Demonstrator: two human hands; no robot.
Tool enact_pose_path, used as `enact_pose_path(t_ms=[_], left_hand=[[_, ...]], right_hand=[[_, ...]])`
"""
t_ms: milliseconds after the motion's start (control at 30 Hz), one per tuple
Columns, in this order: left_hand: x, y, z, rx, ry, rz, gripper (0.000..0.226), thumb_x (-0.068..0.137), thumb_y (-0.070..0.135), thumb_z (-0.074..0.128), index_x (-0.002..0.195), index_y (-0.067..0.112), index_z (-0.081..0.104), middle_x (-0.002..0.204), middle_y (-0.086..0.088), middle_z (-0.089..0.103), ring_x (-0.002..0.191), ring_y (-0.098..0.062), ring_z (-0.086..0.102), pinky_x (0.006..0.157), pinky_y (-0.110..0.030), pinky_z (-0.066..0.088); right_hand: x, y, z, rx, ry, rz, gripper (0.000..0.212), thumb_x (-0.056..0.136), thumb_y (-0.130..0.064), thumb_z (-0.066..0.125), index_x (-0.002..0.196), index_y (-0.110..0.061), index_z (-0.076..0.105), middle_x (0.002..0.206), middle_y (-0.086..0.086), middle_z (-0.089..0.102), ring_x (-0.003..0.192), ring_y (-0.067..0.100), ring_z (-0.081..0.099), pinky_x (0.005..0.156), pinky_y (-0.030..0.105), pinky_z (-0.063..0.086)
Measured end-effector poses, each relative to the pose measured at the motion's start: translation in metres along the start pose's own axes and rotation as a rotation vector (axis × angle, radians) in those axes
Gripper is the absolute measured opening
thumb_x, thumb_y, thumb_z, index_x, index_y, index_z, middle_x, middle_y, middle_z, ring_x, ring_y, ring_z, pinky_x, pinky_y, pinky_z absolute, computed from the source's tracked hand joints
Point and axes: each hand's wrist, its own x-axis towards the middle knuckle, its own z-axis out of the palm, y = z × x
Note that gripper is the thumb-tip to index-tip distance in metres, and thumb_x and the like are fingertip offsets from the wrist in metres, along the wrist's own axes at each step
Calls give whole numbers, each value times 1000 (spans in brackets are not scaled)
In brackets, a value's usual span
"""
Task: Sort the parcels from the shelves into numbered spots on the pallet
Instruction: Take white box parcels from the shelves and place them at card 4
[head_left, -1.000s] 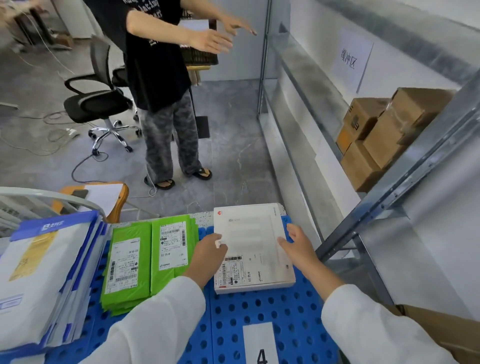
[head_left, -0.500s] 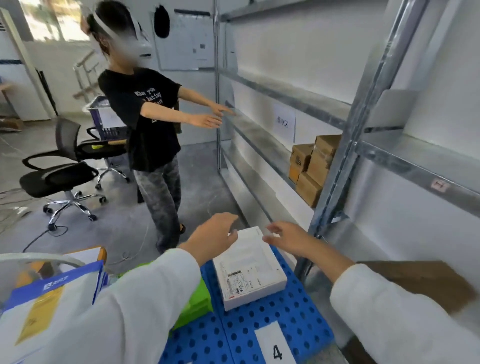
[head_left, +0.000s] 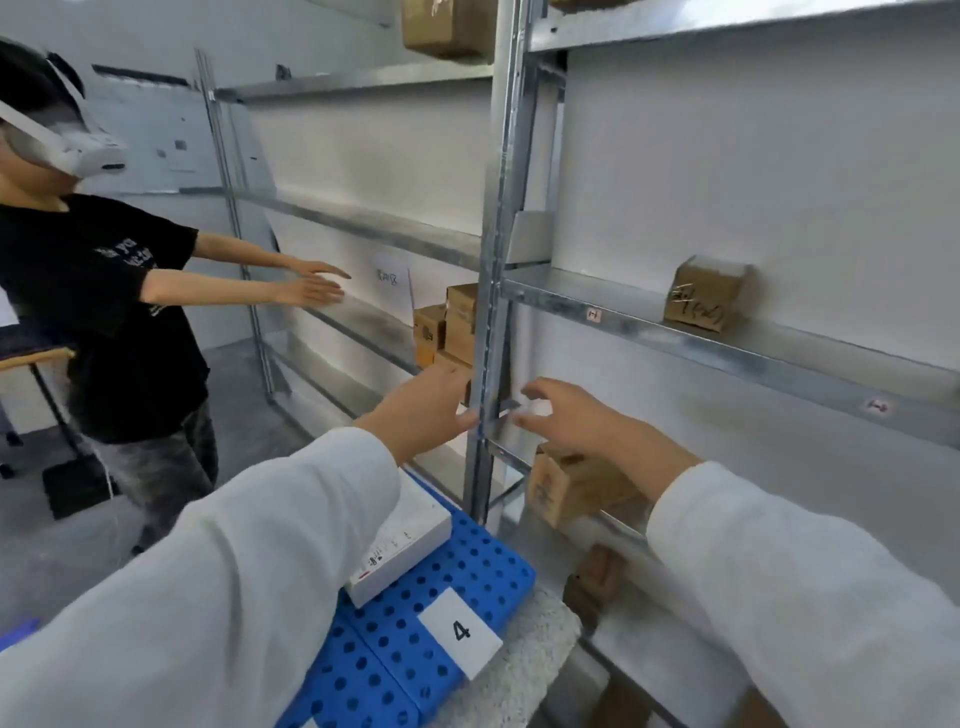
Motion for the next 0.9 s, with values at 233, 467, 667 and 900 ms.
enact_pose_path(t_ms=[233, 467, 667, 900], left_hand=[[13, 84, -1, -15, 31, 152, 56, 96, 34, 50, 146, 15, 34, 149, -4, 39, 134, -21, 41, 107, -38, 40], [-2, 179, 27, -36, -21, 375, 51, 97, 33, 47, 144, 14, 39, 151, -2, 36, 136, -20, 37, 111, -40, 35], [-52, 257, 45, -106, -88, 485, 52, 96, 34, 47, 144, 15, 38, 151, -3, 38, 134, -21, 40, 110, -37, 37], [-134, 338, 65, -158, -207, 637, 56, 98, 35, 48, 147, 14, 33, 152, -3, 35, 137, -21, 36, 112, -36, 32]], right_hand=[[-75, 42, -53, -91, 132, 158, 56, 92, -45, 56, 138, -16, 44, 140, 2, 48, 127, 19, 46, 103, 30, 37], [-186, 91, -79, -85, 211, 381, 59, 92, -47, 55, 139, -13, 44, 142, 7, 48, 128, 22, 46, 101, 28, 36], [-320, 113, -94, -62, 271, 563, 62, 93, -47, 53, 142, -12, 39, 146, 6, 43, 131, 21, 43, 108, 33, 36], [-501, 117, -98, -52, 385, 784, 60, 94, -43, 53, 144, -13, 37, 147, 4, 41, 133, 20, 41, 108, 32, 34]])
